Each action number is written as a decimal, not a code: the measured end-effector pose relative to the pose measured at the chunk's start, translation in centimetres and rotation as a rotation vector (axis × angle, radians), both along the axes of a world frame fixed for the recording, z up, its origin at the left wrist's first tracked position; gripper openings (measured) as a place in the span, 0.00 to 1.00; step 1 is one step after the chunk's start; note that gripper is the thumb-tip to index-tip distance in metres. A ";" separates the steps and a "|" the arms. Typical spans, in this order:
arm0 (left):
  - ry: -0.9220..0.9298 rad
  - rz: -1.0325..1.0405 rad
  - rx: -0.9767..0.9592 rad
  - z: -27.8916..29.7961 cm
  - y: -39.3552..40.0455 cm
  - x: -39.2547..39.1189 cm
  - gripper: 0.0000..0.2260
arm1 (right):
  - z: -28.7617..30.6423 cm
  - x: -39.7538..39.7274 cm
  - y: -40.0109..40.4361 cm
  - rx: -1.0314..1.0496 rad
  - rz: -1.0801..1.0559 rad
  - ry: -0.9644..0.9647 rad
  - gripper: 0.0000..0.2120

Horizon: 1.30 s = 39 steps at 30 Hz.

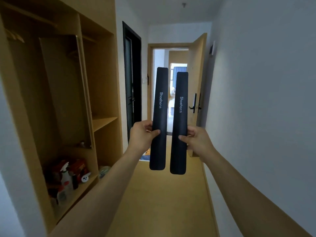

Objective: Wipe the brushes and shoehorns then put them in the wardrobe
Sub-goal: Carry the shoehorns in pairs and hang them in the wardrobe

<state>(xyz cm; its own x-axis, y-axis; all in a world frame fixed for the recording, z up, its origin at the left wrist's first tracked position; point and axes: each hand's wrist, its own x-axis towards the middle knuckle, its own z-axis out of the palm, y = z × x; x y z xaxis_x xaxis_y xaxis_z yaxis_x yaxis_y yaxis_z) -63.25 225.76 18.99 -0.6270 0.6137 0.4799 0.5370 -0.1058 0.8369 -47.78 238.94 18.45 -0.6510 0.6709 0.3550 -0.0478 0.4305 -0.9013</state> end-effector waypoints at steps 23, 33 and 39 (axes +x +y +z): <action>0.048 0.016 0.039 0.3 35.2 -33.9 0.09 | 0.0 -34.6 35.7 -0.017 0.038 0.065 0.14; 0.035 0.279 0.004 0.7 44.9 -49.9 0.07 | 0.1 -55.4 49.6 -0.061 0.300 0.075 0.13; -0.014 0.456 -0.032 0.1 47.2 -58.0 0.07 | -0.2 -66.5 53.5 -0.050 0.451 0.067 0.15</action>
